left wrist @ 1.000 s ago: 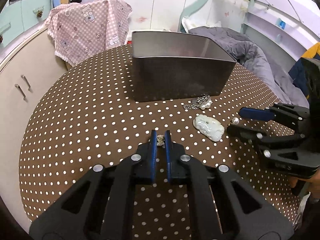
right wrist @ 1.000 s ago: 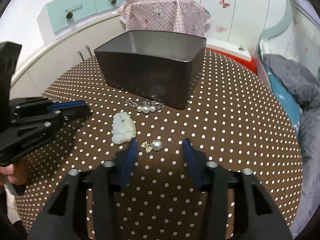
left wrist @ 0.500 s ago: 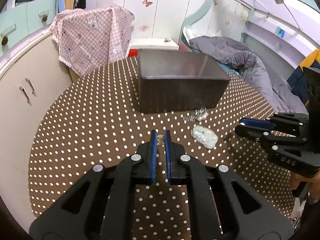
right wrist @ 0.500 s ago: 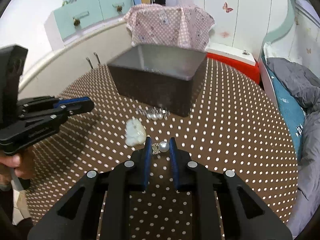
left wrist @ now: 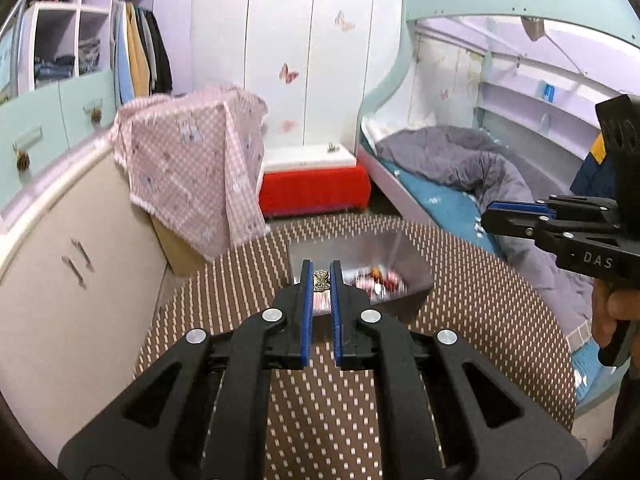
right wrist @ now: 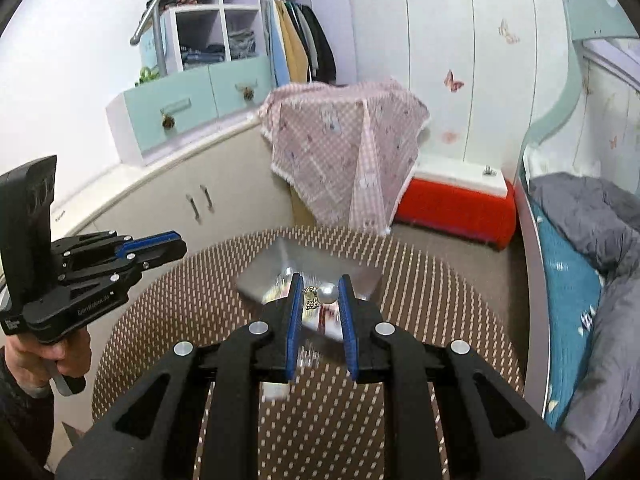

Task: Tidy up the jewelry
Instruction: 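Drop the silver charm and pearl earring into the tin with both grippers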

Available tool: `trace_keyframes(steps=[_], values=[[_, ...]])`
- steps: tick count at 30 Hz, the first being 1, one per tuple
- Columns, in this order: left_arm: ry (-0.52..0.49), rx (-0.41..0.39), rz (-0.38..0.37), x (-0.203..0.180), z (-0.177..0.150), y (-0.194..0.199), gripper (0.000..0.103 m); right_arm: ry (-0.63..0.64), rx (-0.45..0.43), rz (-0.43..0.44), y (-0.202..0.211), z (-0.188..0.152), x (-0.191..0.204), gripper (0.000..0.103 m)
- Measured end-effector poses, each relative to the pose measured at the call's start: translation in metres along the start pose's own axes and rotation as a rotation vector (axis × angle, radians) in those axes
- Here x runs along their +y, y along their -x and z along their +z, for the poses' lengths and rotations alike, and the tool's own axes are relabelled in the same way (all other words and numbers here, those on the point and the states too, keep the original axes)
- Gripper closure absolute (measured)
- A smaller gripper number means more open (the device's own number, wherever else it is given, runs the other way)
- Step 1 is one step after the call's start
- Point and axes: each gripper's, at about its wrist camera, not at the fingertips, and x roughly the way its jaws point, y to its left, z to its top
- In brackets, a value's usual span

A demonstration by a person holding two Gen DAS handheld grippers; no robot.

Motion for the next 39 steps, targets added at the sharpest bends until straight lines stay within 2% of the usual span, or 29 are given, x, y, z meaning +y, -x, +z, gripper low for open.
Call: trace_keyframes(steps=[7, 14, 18, 19, 20, 21, 22, 23, 24, 29, 39], values=[[0.008, -0.006, -0.036, -0.001, 0.031, -0.022, 0.095, 0.000, 0.013, 0.046, -0.024, 0.028, -0.002, 0.087], [0.040, 0.037, -0.069, 0.000, 0.043, -0.053, 0.095, -0.046, 0.073, 0.056, -0.056, 0.031, -0.011, 0.087], [0.072, 0.078, -0.043, 0.006, 0.045, -0.071, 0.094, -0.084, 0.103, 0.055, -0.072, 0.029, -0.018, 0.086], [0.077, 0.089, -0.035, 0.008, 0.045, -0.073, 0.090, -0.094, 0.114, 0.053, -0.076, 0.028, -0.020, 0.085], [0.084, 0.099, -0.025, 0.011, 0.045, -0.076, 0.079, -0.100, 0.120, 0.048, -0.078, 0.028, -0.022, 0.079], [0.095, 0.093, 0.000, 0.014, 0.045, -0.075, 0.027, -0.113, 0.123, 0.036, -0.079, 0.027, -0.025, 0.071], [0.107, 0.056, 0.033, 0.016, 0.045, -0.069, 0.006, -0.131, 0.121, 0.029, -0.079, 0.025, -0.028, 0.046], [0.115, 0.009, 0.044, 0.018, 0.044, -0.061, 0.006, -0.149, 0.115, 0.027, -0.079, 0.024, -0.031, 0.016], [0.117, 0.001, 0.032, 0.019, 0.044, -0.057, 0.006, -0.162, 0.104, 0.024, -0.077, 0.024, -0.034, 0.011], [0.126, 0.006, 0.066, 0.023, 0.039, -0.047, 0.006, -0.216, 0.070, -0.002, -0.065, 0.023, -0.042, 0.008], [0.106, -0.060, 0.097, 0.013, 0.036, -0.014, 0.006, -0.217, 0.012, -0.032, -0.038, 0.024, -0.040, 0.008]])
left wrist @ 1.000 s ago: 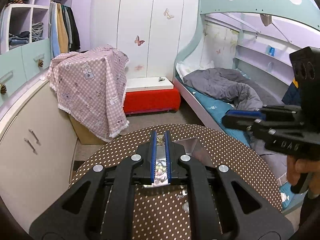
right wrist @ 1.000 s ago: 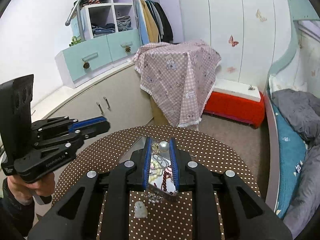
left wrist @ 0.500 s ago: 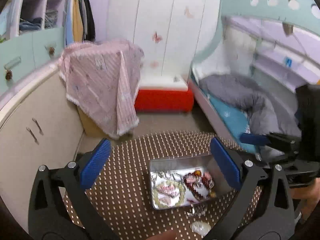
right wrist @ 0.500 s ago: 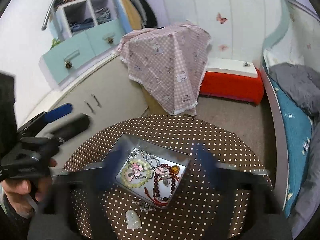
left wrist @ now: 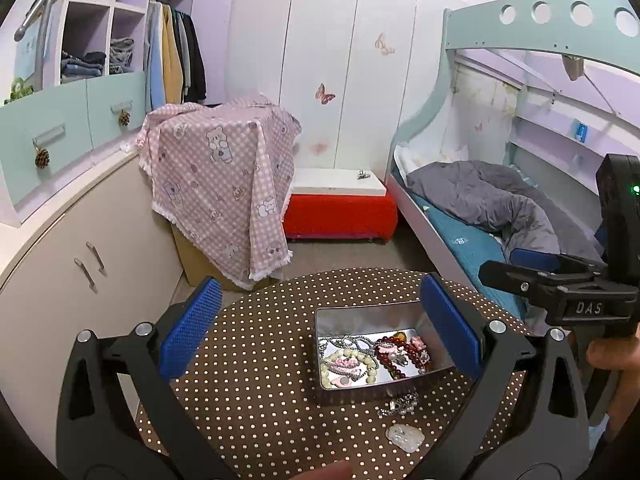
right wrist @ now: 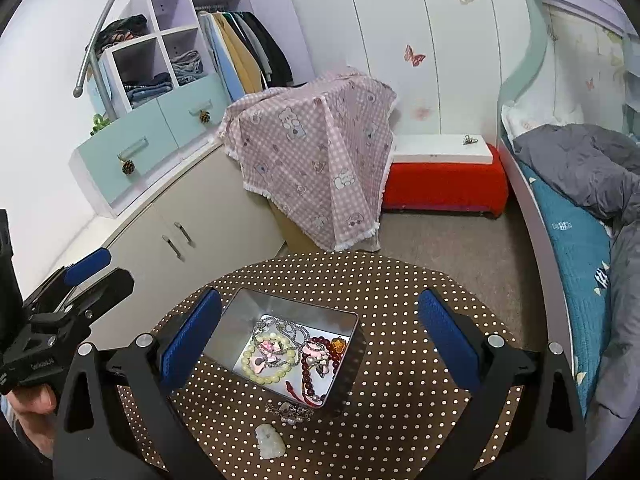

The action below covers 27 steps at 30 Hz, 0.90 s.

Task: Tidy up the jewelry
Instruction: 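Drop the silver charm and pearl earring into the tin with both grippers, then move left gripper to the jade carving and right to the pearl earrings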

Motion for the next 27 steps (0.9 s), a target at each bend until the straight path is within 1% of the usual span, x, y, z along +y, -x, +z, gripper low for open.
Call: trace_keyframes(steps=[7, 10, 13, 17, 22, 27], values=[[-0.010, -0.033, 0.023, -0.005, -0.002, 0.019, 0.006, 0.015, -0.044, -0.012, 0.022, -0.003, 0.005, 0.008], [-0.005, -0.034, 0.030, -0.008, -0.010, 0.025, 0.006, 0.019, -0.059, -0.023, 0.032, -0.008, 0.005, 0.008], [-0.013, -0.019, 0.027, -0.014, -0.023, 0.029, 0.006, 0.018, -0.060, -0.030, 0.039, -0.018, 0.003, 0.008], [-0.039, 0.032, 0.032, -0.025, -0.047, 0.026, 0.006, 0.006, -0.028, -0.045, 0.042, -0.037, -0.003, 0.008], [-0.072, 0.099, 0.006, -0.040, -0.077, 0.019, 0.006, -0.007, 0.009, -0.065, 0.044, -0.063, -0.010, 0.008], [-0.099, 0.167, -0.016, -0.054, -0.105, 0.003, 0.006, -0.039, 0.052, -0.072, 0.040, -0.086, -0.019, 0.008]])
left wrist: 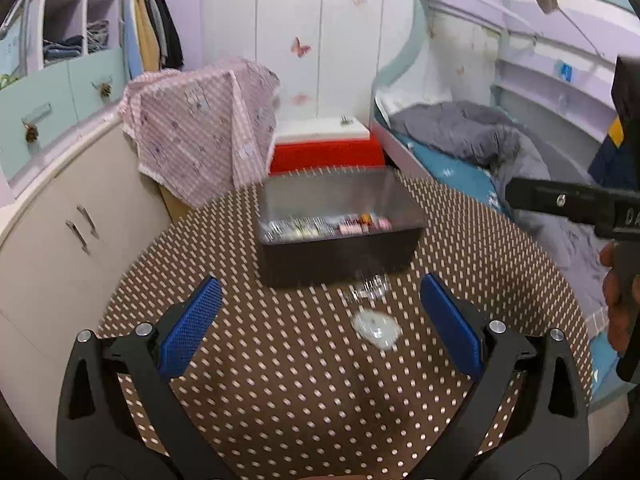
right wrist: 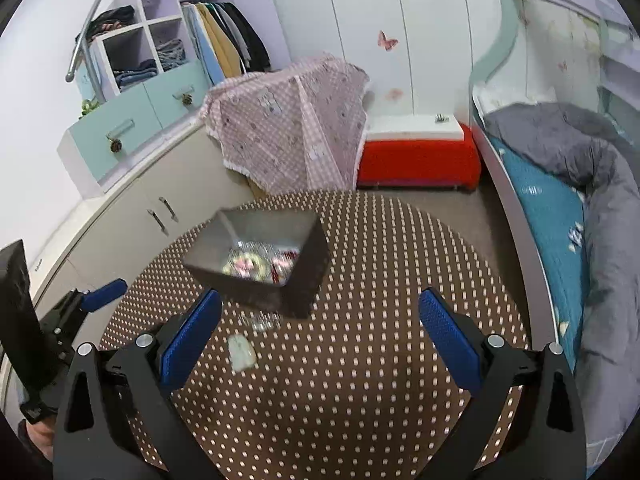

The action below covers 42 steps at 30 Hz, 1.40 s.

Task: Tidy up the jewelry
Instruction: 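Move left gripper to the jade carving and right to the pearl earrings, then grasp the jade carving with left gripper while right grasps the pearl earrings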

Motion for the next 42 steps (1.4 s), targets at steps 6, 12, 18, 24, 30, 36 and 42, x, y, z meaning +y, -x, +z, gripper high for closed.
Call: trace_keyframes(steps=[6, 12, 18, 24, 30, 36, 42], values=[[-0.047, 0.083, -0.038, -0.015, -0.019, -0.032, 0.006, -0.037, 0.055, -0.004, -0.012, -0.021, -0.011, 0.008], [-0.074, 0.136, -0.065, -0.021, -0.025, -0.054, 0.006, -0.054, 0.079, -0.003, -0.019, -0.027, -0.017, 0.008], [-0.110, 0.222, -0.130, -0.026, -0.026, -0.076, 0.041, -0.071, 0.106, -0.007, -0.028, -0.036, -0.022, 0.008], [-0.095, 0.212, -0.182, -0.018, -0.025, -0.072, 0.061, -0.055, 0.128, -0.021, -0.037, -0.040, -0.019, 0.008], [-0.060, 0.198, -0.115, 0.004, -0.033, -0.061, 0.061, 0.003, 0.167, -0.013, -0.057, -0.044, 0.003, 0.008], [0.027, 0.200, -0.057, 0.037, -0.037, -0.057, 0.061, 0.056, 0.195, -0.015, -0.090, -0.043, 0.033, 0.008], [0.066, 0.200, -0.046, 0.048, -0.037, -0.058, 0.060, 0.055, 0.183, -0.041, -0.113, -0.038, 0.055, 0.025]])
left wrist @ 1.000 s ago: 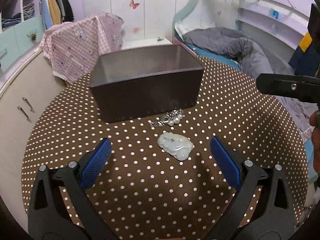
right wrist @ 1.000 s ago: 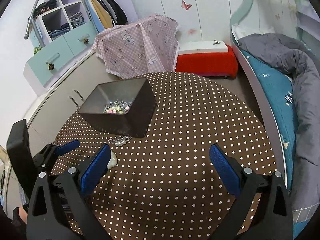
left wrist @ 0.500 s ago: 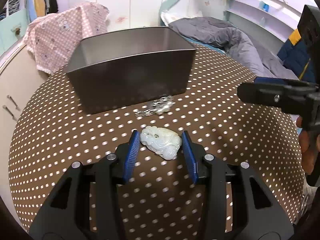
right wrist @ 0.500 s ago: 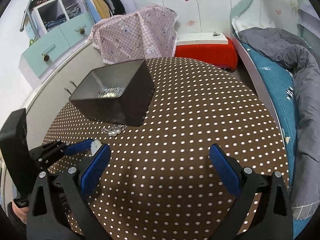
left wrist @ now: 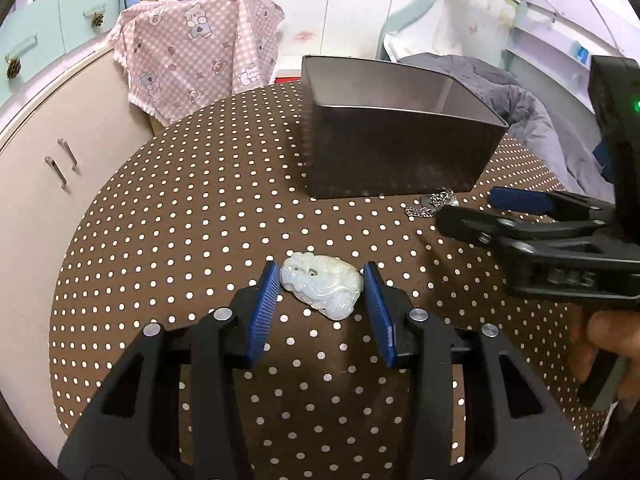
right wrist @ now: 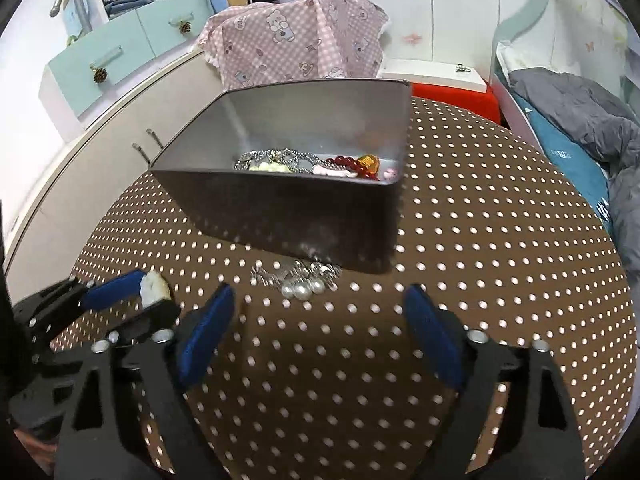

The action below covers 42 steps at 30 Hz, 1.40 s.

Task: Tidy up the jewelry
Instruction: 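Grasp the jade carving with left gripper while right grasps the pearl earrings, then lower jade carving and pearl earrings into the tin and open both grippers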

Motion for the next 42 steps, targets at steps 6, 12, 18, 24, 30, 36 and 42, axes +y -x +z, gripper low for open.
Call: trace_keyframes(steps=[6, 12, 18, 24, 30, 36, 42], values=[[-0.002, 0.001, 0.001, 0.000, -0.004, 0.001, 0.058, 0.037, -0.015, -0.069, -0.008, 0.000, 0.011, 0.037], [-0.015, 0.004, 0.002, 0.004, -0.002, -0.002, 0.059, 0.078, -0.024, -0.088, -0.006, -0.005, 0.014, 0.078], [-0.024, -0.008, -0.019, 0.000, -0.003, 0.000, 0.061, 0.065, -0.026, -0.004, 0.010, -0.015, 0.002, 0.078], [0.015, -0.026, -0.021, 0.006, -0.007, 0.009, 0.061, 0.082, -0.055, 0.042, 0.041, -0.016, 0.001, 0.078], [0.041, -0.065, -0.024, 0.014, -0.002, 0.029, 0.061, 0.080, -0.114, 0.110, 0.079, 0.000, -0.005, 0.078], [0.034, -0.150, -0.027, 0.016, 0.021, 0.064, 0.061, 0.102, -0.198, 0.175, 0.121, 0.032, -0.005, 0.078], [0.011, -0.230, -0.030, 0.018, 0.056, 0.089, 0.061, 0.132, -0.286, 0.208, 0.156, 0.064, 0.001, 0.078]])
